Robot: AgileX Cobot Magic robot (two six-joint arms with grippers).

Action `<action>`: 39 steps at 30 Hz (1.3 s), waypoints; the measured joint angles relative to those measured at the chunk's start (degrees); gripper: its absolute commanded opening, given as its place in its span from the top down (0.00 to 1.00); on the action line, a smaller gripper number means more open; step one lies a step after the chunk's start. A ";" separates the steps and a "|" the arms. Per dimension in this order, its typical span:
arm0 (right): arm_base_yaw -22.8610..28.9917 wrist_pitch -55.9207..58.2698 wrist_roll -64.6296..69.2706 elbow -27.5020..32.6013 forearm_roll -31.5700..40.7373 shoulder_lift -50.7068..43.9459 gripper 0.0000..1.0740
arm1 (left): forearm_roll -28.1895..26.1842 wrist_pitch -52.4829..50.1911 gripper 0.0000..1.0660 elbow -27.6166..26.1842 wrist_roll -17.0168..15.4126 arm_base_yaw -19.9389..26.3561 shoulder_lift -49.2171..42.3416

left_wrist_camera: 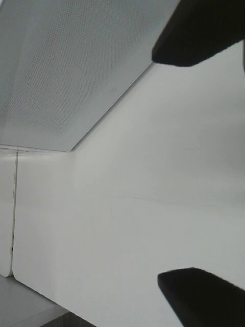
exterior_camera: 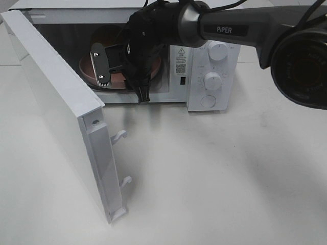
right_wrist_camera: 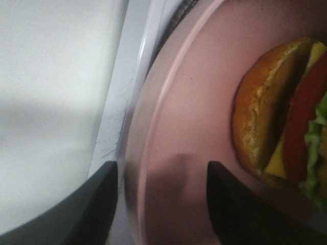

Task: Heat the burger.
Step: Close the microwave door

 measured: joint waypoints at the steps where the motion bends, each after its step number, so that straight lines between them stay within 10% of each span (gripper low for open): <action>1: 0.00 -0.29 0.63 0.00 0.00 0.00 0.43 | 0.00 0.00 0.06 0.00 0.00 0.00 0.00; 11: 0.00 -1.78 5.61 1.20 -0.06 -0.86 0.28 | 0.00 0.00 0.06 0.00 0.00 0.00 0.00; 39: 0.57 -4.87 8.37 13.29 1.55 -9.68 0.29 | 0.00 0.00 0.06 0.00 0.00 0.00 0.00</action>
